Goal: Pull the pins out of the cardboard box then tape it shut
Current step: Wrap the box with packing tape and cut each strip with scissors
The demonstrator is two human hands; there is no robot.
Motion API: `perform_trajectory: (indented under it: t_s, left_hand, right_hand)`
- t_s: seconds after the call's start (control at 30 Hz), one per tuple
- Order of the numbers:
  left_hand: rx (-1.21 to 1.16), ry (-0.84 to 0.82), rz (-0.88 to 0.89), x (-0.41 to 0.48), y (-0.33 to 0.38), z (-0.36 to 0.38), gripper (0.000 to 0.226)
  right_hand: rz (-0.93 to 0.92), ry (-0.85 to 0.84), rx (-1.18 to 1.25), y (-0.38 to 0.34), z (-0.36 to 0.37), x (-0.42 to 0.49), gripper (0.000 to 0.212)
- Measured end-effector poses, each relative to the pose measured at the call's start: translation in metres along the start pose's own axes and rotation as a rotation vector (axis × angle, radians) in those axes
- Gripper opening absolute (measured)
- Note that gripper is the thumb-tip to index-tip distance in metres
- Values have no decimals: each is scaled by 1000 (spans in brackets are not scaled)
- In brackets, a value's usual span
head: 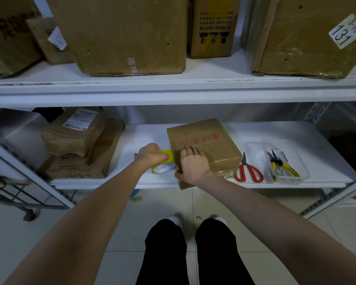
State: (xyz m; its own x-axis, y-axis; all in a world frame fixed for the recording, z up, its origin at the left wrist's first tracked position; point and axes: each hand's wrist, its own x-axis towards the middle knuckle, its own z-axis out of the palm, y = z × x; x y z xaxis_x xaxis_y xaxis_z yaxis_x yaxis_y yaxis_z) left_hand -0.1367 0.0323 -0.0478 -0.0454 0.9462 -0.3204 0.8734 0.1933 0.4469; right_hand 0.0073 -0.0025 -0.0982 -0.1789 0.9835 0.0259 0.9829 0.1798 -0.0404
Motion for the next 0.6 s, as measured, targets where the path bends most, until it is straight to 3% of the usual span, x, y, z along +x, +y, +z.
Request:
perform_trajectory:
  t_s: [0.17, 0.33, 0.6]
  left_hand:
    - [-266, -143, 20, -6, 5, 13, 19]
    - [-228, -148, 27, -19, 23, 25, 41]
    - [-164, -150, -49, -29, -2, 66, 39]
  right_hand:
    - [-158, -115, 18, 35, -18, -6, 62]
    - [-187, -175, -76, 45, -15, -13, 56]
    - [-188, -222, 78, 62, -19, -7, 59]
